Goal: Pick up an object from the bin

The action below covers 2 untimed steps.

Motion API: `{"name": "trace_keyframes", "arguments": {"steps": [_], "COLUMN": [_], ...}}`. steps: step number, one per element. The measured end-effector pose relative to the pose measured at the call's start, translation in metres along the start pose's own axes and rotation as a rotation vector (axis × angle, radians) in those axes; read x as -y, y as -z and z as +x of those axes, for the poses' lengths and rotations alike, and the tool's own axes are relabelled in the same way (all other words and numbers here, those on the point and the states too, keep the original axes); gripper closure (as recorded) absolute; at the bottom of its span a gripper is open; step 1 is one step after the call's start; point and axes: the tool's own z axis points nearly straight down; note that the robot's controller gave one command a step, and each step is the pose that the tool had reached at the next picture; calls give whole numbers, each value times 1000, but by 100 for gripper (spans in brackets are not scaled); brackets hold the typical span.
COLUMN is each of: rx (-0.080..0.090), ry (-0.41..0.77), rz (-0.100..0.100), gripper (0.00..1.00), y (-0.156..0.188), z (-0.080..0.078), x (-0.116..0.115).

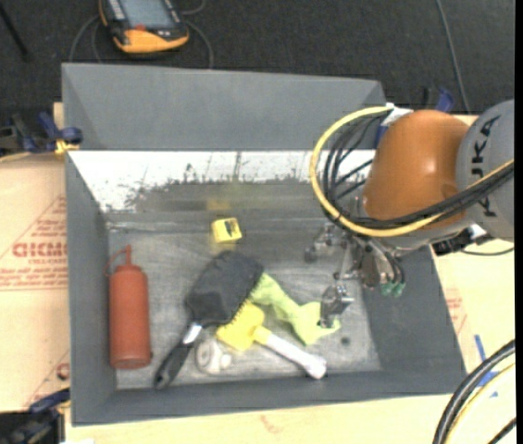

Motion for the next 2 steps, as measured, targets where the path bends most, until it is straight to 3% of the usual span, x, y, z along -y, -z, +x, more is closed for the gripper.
{"name": "trace_keyframes", "arguments": {"steps": [1, 2], "rx": [5, -5], "ry": [-72, -148], "rz": [-3, -2], "gripper": [0, 0], "y": [-63, -88], "z": [-8, -12], "x": [-15, -15]}}
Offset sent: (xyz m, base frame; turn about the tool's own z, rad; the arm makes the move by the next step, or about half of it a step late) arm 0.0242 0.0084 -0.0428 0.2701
